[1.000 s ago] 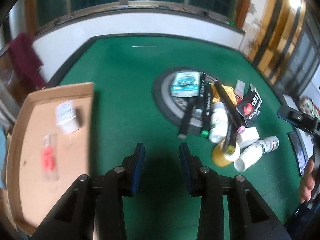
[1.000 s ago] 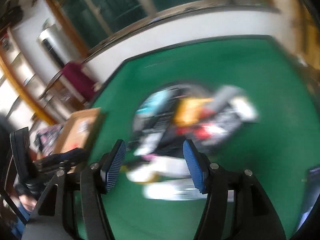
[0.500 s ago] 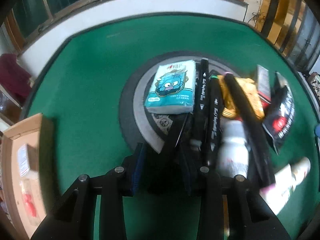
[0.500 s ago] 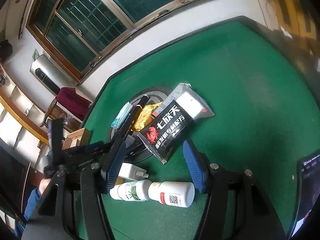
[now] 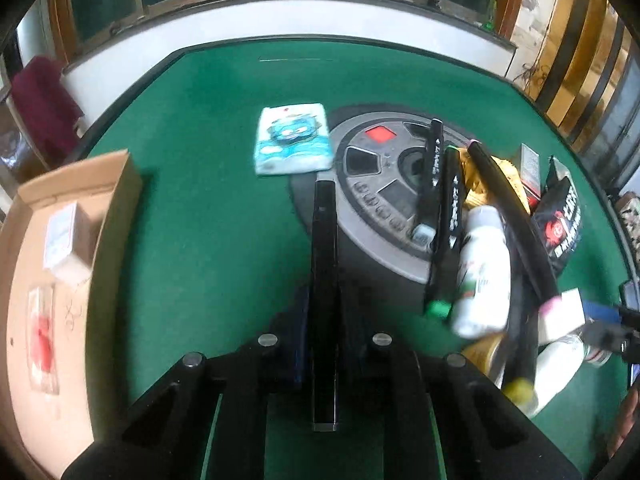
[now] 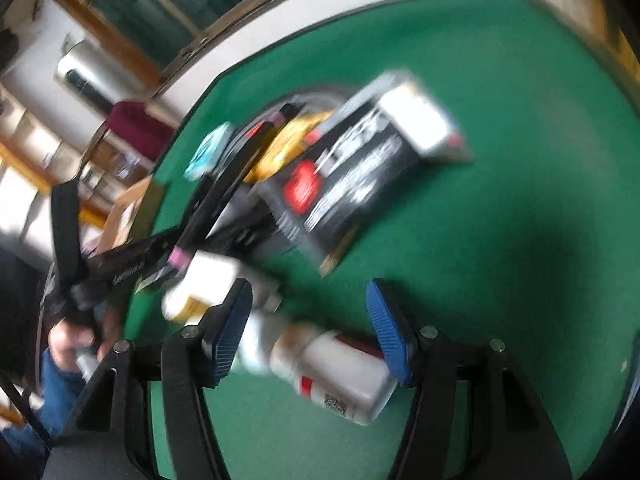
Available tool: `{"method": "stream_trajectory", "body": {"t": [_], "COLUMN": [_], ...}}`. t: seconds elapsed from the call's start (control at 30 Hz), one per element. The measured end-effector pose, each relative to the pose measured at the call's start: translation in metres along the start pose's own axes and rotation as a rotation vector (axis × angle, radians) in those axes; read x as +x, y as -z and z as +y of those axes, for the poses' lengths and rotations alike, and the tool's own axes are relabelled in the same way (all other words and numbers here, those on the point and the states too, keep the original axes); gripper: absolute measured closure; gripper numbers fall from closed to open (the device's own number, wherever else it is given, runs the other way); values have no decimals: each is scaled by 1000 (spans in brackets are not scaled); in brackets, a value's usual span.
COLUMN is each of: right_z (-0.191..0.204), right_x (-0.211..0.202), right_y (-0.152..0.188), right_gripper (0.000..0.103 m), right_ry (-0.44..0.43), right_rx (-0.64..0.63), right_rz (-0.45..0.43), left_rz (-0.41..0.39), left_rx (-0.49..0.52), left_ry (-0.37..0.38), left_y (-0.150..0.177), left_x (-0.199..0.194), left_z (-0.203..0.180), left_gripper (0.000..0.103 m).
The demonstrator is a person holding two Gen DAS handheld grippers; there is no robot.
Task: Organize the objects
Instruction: 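Grasp the white pill bottle with red label using the right tool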
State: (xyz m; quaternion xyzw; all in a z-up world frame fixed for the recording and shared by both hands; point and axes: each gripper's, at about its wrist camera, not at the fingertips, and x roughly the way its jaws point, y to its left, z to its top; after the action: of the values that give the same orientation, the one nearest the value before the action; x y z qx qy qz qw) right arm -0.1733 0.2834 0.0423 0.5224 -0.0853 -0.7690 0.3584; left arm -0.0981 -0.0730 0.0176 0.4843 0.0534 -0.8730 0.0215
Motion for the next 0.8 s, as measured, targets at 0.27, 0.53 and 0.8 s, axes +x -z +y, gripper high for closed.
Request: {"method": "stream_trajectory", "body": {"t": [0.27,0.53,0.8], "right_z": [40,47,60], "right_x": [-11,-10,-57], "right_y": [55,57,65], "right_gripper": [47,70,70], "right_ry": [141,301,321], "right_rx": [-197,-171,-115], "right_rz": [0,-33,-184], "left_rz": [-62,-122,-197], "left_rx": [77,33,-48], "left_ry": [-69,-32,51], "left_y": [-2,-7,-20], "left_x": [5,-2,-26], "left_z": [-9,8,19], "left_gripper": [91,91,91]}}
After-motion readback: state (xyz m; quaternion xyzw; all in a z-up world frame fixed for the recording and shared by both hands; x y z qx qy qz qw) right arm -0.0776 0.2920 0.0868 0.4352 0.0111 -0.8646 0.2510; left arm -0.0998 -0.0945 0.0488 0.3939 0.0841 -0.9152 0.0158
